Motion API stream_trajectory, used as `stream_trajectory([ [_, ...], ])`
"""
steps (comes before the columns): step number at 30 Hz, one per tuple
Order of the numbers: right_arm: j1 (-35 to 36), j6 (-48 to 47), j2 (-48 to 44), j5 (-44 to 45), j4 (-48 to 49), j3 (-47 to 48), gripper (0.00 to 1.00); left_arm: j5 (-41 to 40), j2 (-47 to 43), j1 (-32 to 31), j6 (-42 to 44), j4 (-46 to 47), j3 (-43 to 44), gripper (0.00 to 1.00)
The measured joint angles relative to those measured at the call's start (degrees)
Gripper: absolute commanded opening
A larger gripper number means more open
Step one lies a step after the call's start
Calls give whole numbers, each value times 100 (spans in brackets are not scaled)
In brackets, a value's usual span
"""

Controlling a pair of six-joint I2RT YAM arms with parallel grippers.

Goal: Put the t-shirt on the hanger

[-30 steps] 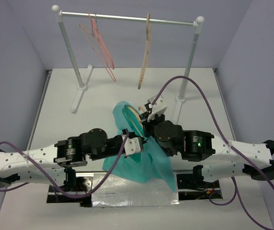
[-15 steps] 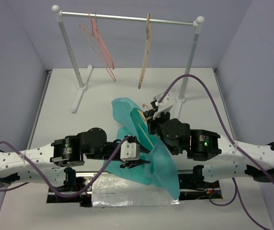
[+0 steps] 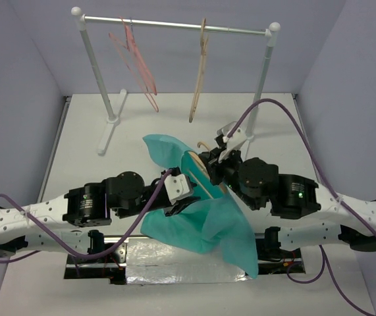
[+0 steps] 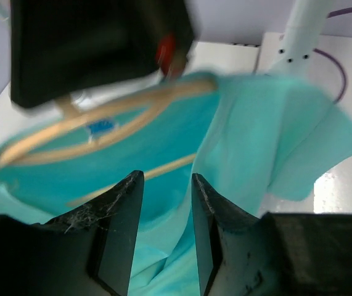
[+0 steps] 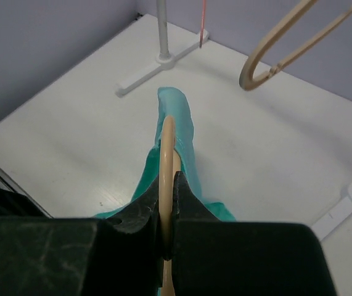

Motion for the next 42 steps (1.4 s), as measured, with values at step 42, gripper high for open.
stream_trajectory([
  [42,-28,72,-542,-2225,-2653,1384,0,-407,-518,0,754,-1248,2061,72],
])
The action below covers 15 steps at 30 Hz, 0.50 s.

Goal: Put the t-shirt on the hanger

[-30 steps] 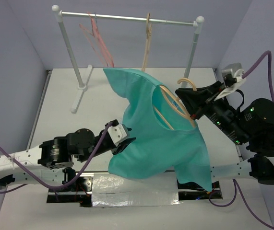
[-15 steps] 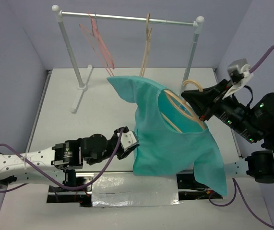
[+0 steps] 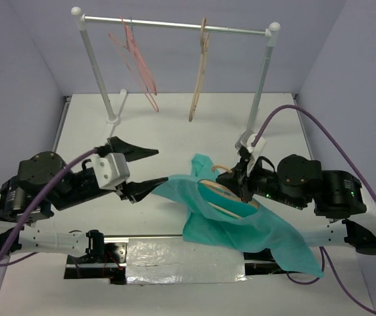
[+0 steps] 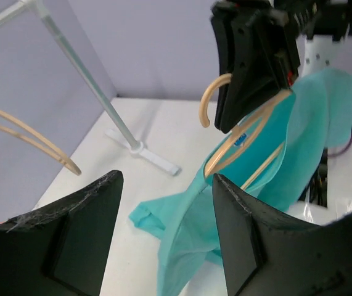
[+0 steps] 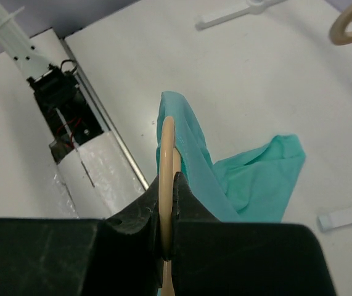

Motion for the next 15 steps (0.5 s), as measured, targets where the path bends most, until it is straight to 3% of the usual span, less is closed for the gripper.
stream_trajectory([
  [8,0,-9,22,-824,448,-343,0,623,562,0,417,-629,-343,73],
  [15,0,-59,-7,-1300,1014,-557,0,699,1036,0,448,-966,-516,73],
])
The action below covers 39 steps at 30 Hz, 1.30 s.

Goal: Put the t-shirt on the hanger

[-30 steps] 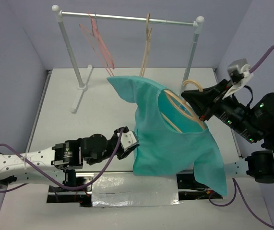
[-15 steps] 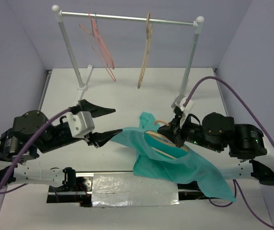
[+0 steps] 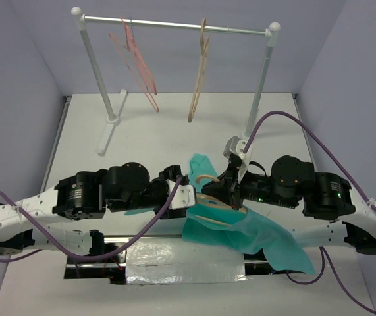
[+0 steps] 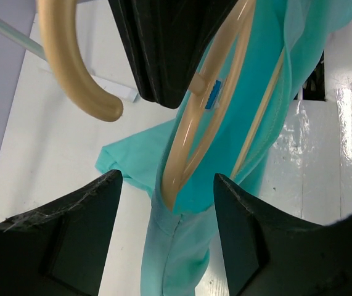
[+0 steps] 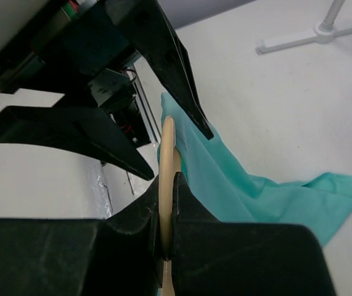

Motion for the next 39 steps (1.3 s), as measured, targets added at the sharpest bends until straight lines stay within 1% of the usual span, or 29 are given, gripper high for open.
stream_trajectory([
  [6,0,-20,-31,-188,205,-39,0,2,44,0,-2,-33,-48,71],
  [9,0,-35,-68,-258,341,-103,0,11,103,0,-11,-35,-59,63],
  [10,0,-35,-90,-293,378,-140,0,33,127,0,-7,-33,-70,61],
  [12,0,-39,-125,-326,439,-205,0,92,184,0,0,-35,-96,49],
  [13,0,-44,-138,-337,450,-223,0,131,208,0,-15,-39,-111,40],
  [14,0,-55,-142,-337,455,-227,0,188,236,0,-15,-44,-125,20],
  [15,0,-96,-146,-374,448,-229,0,315,264,0,55,-76,-129,12],
  [17,15,-214,-151,-492,413,-254,0,431,289,7,50,-120,-136,0],
  [19,17,-295,-160,-546,415,-271,0,529,293,22,57,-140,-142,0],
  [22,17,-334,-173,-568,409,-273,13,638,271,50,98,-105,-173,0],
  [23,17,-332,-181,-573,404,-273,35,660,249,63,103,-70,-210,0],
  [24,17,-280,-192,-564,404,-275,47,669,216,68,105,-24,-249,0],
  [26,17,-278,-245,-461,400,-280,62,651,125,96,118,2,-358,0],
  [29,17,-273,-433,-293,280,-245,71,654,-101,120,131,-90,-553,0],
  [31,17,-271,-459,-269,26,-98,74,658,-254,120,138,-166,-627,0],
  [35,15,-254,-485,-262,-385,216,79,737,-490,120,140,-315,-651,0],
  [39,17,-247,-424,-254,-811,138,80,826,-595,120,140,-361,-658,0],
])
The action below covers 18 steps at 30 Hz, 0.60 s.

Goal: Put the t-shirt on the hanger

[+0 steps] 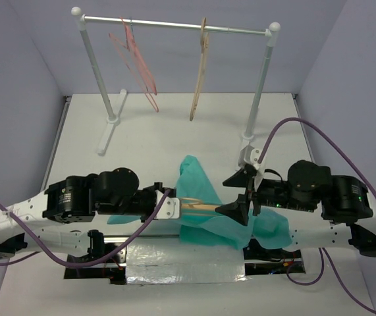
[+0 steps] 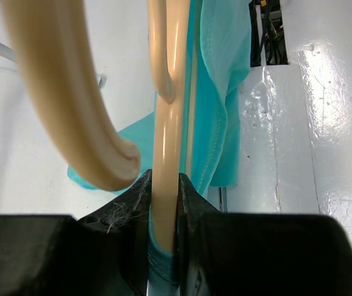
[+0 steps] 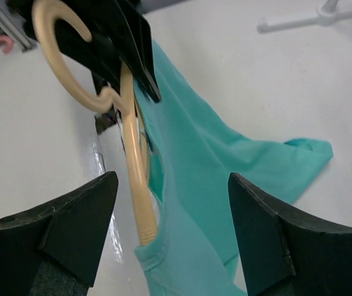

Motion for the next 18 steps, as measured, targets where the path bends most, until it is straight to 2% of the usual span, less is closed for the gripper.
stream_trajectory([
  [6,-2,-59,-17,-42,-258,-629,79,61,-20,0,0,-52,-33,0],
  [8,-2,-92,-17,-50,-271,-765,72,68,-20,0,0,-70,-33,0],
  [9,-2,-105,-17,-63,-264,-811,60,63,-17,0,0,-85,-33,0],
  [11,0,-142,-15,-114,-262,-861,44,44,-15,7,2,-105,-33,0],
  [12,0,-144,-15,-138,-256,-881,10,26,-15,13,-7,-96,-33,0],
  [13,0,-227,-15,-205,-251,-914,0,-7,-17,24,-7,-83,-33,0],
  [14,74,-256,-20,-481,-221,-951,0,-48,-7,72,-2,-59,-20,2],
  [16,114,-319,-52,-544,-205,-994,0,0,0,74,44,-111,-22,20],
  [17,111,-284,-79,-533,-210,-1012,0,-50,0,46,26,-105,-22,44],
  [18,111,-227,-90,-457,-192,-1014,0,-105,13,28,-2,-83,-17,53],
])
